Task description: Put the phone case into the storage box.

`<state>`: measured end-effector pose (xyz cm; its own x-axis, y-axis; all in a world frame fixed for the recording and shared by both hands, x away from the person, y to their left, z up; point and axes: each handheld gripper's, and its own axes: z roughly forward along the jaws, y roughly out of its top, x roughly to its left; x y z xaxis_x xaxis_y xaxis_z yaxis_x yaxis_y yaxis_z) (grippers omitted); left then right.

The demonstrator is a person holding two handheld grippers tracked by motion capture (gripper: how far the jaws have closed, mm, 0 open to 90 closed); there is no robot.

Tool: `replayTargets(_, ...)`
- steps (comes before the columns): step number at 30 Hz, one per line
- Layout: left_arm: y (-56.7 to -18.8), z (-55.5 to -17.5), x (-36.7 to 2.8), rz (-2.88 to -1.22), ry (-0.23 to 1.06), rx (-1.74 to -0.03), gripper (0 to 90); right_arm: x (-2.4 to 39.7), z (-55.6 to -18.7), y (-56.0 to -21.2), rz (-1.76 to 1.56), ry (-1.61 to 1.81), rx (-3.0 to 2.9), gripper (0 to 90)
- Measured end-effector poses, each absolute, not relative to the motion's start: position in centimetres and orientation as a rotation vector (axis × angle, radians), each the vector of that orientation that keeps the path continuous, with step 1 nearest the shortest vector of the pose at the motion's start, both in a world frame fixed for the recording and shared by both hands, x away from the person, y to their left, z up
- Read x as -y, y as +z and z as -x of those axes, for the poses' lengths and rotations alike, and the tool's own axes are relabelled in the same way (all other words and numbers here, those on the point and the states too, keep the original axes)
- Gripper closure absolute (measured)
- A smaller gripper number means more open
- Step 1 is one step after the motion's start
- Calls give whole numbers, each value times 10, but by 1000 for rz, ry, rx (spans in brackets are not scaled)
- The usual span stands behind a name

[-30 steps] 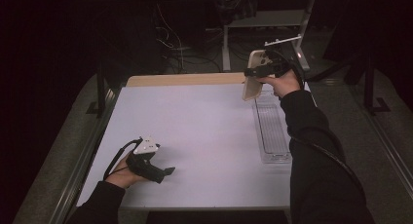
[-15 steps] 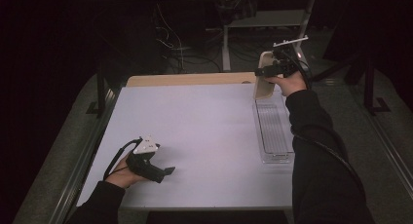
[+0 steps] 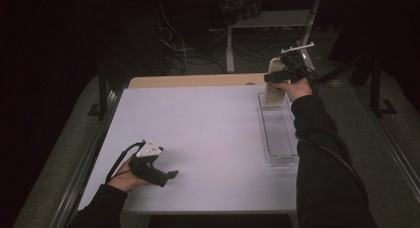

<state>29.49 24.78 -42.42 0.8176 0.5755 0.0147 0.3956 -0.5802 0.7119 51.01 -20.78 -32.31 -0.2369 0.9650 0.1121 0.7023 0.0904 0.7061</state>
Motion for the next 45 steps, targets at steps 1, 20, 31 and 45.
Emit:
replayTargets(1,-424,-295,-247,-2260,314,-711,0,208,-511,-325,-1638,926,-1989,72)
replayTargets(20,-425,-295,-247,-2263,320,-693,0,194,-521,-355,-1713,792,-1972,67)
replayTargets(31,-425,-295,-247,-2256,314,-695,0,188,-527,-364,-1729,731,-1956,63)
replayTargets(45,-425,-295,-247,-2255,315,-693,0,186,-532,-370,-1745,700,-1950,56)
